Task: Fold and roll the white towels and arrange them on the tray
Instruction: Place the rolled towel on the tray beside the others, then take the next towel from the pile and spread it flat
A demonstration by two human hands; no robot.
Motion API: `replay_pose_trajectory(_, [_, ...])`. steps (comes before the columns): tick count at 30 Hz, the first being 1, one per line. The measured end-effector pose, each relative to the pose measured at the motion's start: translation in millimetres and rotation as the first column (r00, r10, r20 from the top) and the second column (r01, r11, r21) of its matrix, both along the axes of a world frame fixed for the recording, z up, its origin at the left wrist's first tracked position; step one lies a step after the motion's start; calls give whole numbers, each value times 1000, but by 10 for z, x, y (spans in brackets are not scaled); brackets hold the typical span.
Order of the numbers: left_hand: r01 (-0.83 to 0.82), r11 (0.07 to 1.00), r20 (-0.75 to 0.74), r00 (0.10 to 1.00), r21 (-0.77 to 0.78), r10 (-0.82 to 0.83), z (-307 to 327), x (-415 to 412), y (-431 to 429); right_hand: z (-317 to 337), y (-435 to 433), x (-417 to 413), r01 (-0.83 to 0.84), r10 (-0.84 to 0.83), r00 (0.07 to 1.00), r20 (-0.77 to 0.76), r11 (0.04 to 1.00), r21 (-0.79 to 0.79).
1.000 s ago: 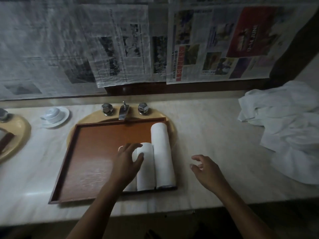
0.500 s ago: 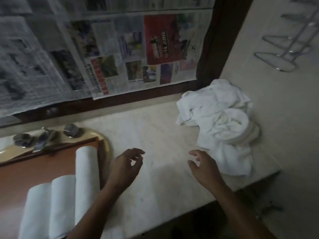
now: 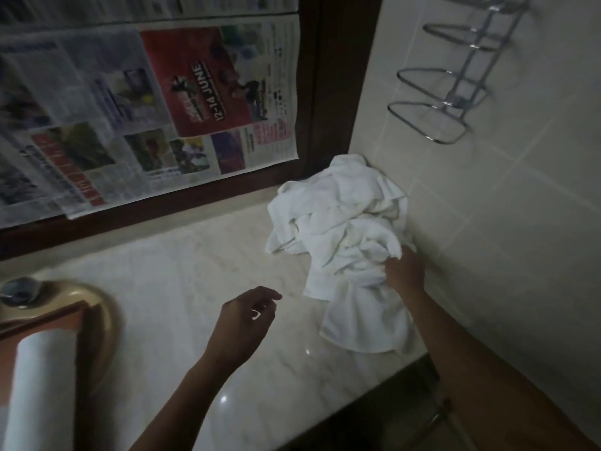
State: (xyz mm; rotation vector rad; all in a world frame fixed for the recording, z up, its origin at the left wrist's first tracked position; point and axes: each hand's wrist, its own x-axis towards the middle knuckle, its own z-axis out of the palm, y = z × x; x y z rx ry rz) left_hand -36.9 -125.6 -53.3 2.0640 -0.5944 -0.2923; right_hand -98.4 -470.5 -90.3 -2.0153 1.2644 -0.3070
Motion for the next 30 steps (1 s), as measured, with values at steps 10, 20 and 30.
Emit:
replay_pose_trajectory(10, [34, 999, 41, 999, 30, -36, 34, 167, -452, 1090, 473, -278, -364, 307, 855, 419, 929, 62])
replay_pose_trajectory(20, [4, 912, -198, 976, -411, -94, 482, -266, -237, 1610, 1235, -236, -790, 683, 559, 470, 611, 53])
replay_pose_trajectory(30, [-250, 903, -314, 939, -349, 138, 591, -709, 1004, 454, 1855, -421, -864, 819, 503, -276, 470, -181])
